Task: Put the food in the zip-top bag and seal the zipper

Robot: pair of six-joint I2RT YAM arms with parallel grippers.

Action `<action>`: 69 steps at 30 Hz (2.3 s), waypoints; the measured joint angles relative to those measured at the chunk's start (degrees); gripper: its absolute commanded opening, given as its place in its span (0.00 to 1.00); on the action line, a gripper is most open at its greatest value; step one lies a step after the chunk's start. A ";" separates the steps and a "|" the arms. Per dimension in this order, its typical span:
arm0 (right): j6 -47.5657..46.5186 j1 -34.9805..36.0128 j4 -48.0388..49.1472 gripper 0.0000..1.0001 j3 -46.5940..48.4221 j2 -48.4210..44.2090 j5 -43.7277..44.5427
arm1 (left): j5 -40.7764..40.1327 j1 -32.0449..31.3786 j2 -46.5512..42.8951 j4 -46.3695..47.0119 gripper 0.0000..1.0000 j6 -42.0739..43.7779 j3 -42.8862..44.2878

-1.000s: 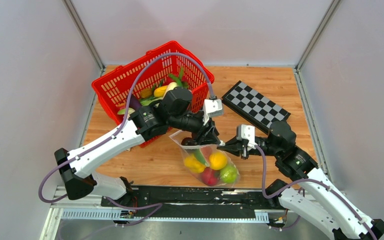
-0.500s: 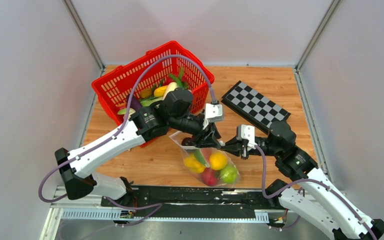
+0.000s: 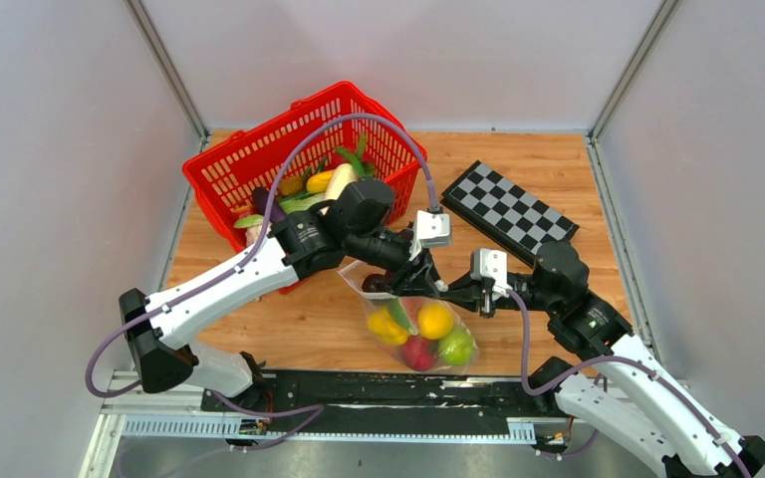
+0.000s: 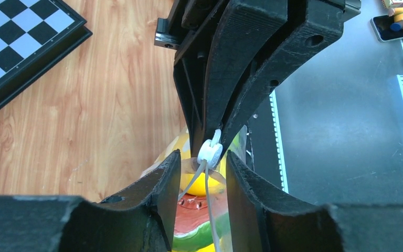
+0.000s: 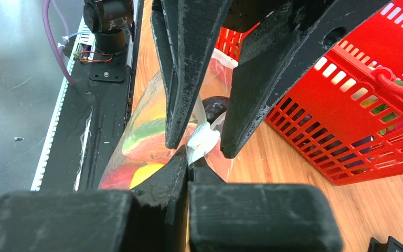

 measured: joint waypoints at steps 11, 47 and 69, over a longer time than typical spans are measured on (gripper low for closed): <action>0.13 0.00 0.92 0.00 -0.66 -0.17 0.04 | 0.09 -0.02 0.11 0.63 0.29 -0.50 0.00; 4.04 0.02 4.74 0.00 -5.49 -5.81 7.02 | -7.17 -0.48 -2.38 -3.78 0.00 1.05 -1.14; 4.79 0.00 2.69 0.66 -1.57 -4.98 5.42 | -7.30 1.20 -4.22 -7.98 0.00 -0.15 -1.01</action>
